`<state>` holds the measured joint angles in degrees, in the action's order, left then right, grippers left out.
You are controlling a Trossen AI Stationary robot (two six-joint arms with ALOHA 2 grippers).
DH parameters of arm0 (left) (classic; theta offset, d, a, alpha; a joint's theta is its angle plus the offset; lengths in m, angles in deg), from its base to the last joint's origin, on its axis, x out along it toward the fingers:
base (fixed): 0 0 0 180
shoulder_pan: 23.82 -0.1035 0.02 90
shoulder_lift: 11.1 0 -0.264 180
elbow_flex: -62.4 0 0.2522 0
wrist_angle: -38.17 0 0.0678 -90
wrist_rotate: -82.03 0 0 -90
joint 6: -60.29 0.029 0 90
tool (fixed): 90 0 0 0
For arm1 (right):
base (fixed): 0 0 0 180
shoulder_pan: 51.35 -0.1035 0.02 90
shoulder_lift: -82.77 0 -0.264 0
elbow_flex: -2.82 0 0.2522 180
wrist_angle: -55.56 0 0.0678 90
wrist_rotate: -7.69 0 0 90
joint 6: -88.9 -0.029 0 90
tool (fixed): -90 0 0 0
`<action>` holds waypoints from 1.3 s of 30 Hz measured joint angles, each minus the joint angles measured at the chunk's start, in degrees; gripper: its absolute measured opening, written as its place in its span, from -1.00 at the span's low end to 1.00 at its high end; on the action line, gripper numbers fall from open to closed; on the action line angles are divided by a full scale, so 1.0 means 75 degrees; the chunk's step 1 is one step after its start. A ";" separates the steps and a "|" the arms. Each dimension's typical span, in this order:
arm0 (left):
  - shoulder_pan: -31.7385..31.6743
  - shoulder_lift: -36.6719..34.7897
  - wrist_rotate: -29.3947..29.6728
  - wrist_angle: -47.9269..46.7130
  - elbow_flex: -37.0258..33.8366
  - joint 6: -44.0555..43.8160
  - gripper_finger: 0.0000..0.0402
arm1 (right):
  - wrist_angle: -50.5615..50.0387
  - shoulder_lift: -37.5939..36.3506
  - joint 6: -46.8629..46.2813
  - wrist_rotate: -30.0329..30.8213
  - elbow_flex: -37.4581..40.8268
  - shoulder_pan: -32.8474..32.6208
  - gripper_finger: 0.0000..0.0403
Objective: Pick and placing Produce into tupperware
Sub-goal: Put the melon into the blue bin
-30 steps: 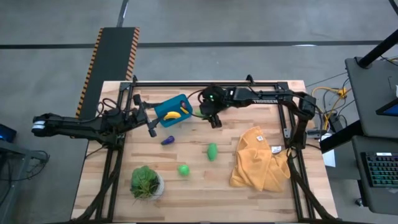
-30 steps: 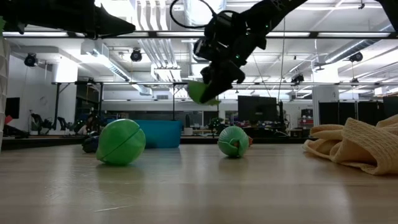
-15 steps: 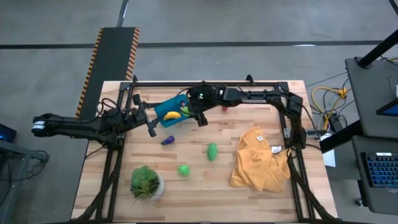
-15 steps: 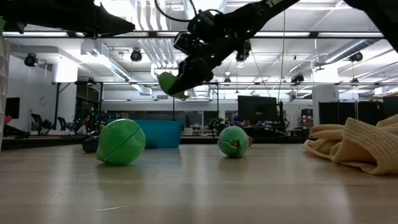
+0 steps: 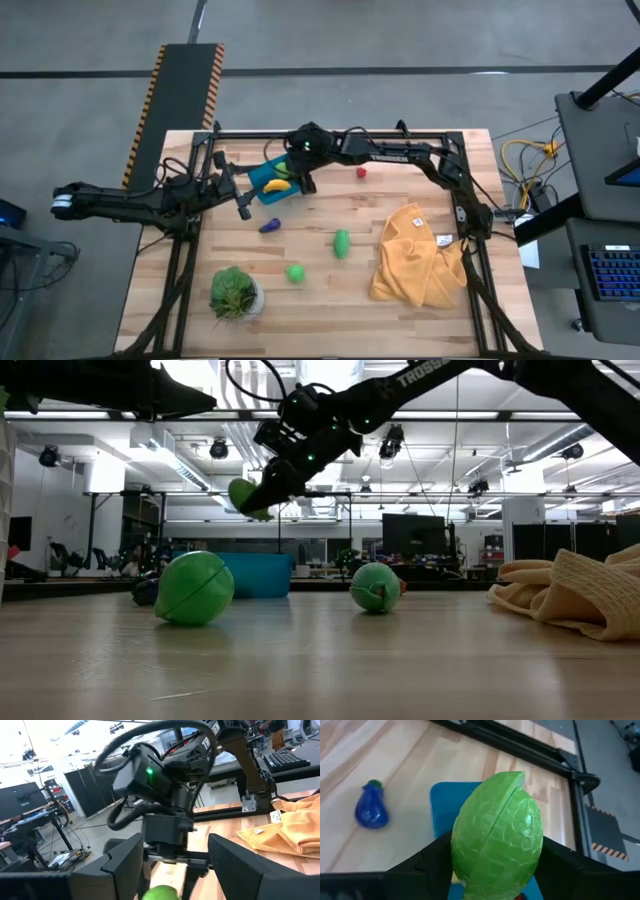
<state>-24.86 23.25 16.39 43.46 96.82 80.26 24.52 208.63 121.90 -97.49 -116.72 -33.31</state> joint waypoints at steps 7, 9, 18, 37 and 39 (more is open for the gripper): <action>0.0000 0.0000 0.0000 0.0000 0.0000 0.0000 0.04 | -0.0088 0.0284 -0.0163 0.0026 -0.0102 0.0108 0.09; 0.0000 0.0003 -0.0001 0.0000 0.0000 0.0000 0.04 | -0.0060 0.0329 -0.0176 0.0025 -0.0104 0.0114 0.09; 0.0000 0.0012 0.0000 0.0002 0.0003 0.0000 0.04 | -0.0048 0.0353 -0.0195 0.0027 -0.0082 0.0120 0.09; 0.0000 0.0009 0.0000 0.0003 0.0009 0.0000 0.04 | -0.0027 0.0353 -0.0169 0.0027 -0.0073 0.0149 -0.09; -0.0001 0.0006 0.0000 -0.0003 0.0009 0.0001 0.04 | -0.0027 0.0353 -0.0169 0.0027 -0.0073 0.0149 -0.09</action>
<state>-24.87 23.29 16.39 43.44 96.89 80.27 24.32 211.27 120.63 -97.29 -117.26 -32.19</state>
